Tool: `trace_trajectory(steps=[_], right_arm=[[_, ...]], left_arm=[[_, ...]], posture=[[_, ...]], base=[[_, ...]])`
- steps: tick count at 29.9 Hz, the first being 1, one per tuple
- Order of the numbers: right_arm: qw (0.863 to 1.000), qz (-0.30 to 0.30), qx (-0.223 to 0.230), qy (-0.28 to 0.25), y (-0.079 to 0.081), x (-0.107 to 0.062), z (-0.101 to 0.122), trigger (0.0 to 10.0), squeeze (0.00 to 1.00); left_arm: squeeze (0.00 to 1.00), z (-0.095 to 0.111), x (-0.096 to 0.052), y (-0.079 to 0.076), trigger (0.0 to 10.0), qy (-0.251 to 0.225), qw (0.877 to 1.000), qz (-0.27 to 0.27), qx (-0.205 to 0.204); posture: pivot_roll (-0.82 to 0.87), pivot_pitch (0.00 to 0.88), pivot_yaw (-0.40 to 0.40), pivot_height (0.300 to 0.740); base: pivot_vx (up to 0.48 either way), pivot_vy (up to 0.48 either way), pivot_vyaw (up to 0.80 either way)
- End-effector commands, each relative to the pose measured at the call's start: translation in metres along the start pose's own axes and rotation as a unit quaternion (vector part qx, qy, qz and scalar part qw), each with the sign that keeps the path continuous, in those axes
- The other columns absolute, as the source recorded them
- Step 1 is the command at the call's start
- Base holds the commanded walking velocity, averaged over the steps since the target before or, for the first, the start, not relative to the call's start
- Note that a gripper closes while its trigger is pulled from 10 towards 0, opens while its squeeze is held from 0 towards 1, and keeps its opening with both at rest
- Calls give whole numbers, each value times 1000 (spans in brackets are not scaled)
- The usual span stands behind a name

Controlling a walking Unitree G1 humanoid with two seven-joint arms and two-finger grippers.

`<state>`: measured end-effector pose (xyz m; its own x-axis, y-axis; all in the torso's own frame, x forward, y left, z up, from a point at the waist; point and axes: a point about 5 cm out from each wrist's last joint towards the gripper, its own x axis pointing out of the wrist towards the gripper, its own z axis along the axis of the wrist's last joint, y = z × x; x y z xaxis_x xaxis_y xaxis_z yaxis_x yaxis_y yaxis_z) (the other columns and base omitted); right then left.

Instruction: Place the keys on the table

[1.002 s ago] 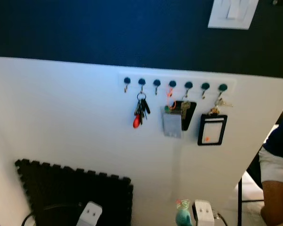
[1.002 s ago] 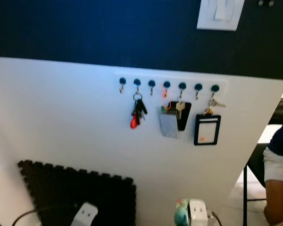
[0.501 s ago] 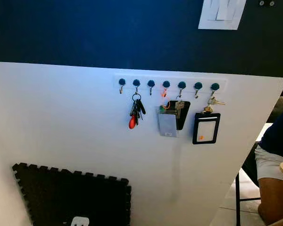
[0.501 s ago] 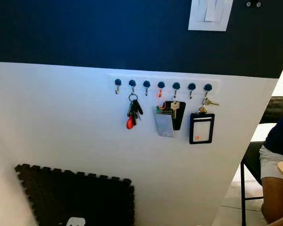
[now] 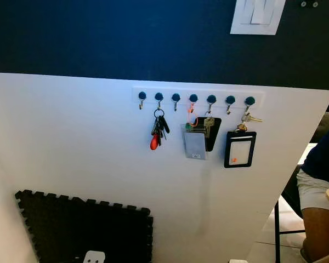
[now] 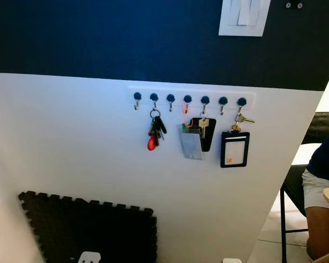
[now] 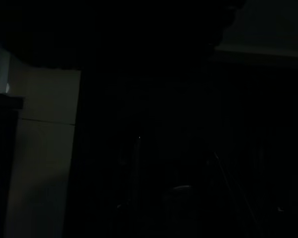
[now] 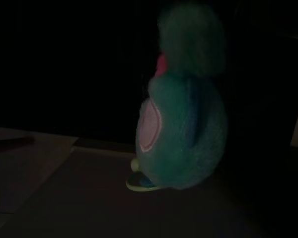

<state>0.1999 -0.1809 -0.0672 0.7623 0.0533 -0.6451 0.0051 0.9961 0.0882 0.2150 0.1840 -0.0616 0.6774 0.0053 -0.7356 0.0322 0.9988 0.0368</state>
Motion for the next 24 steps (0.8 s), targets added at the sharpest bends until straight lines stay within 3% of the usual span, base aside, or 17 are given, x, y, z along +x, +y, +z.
trace_trajectory(steps=[1, 24], right_arm=[[1000, 4, -2, 1, 2, -1, -2, 10000, 0], [1000, -1, 8, 11, 2, -2, -9, 10000, 0]], left_arm=[[0, -5, 0, -5, 10000, 7, 1000, -5, -8], [0, 5, 3, -12, 10000, -8, 1000, -27, 5]], posture=[[47, 40, 5, 740], [55, 34, 5, 740]], base=[[0, 0, 0], [-296, 0, 0]])
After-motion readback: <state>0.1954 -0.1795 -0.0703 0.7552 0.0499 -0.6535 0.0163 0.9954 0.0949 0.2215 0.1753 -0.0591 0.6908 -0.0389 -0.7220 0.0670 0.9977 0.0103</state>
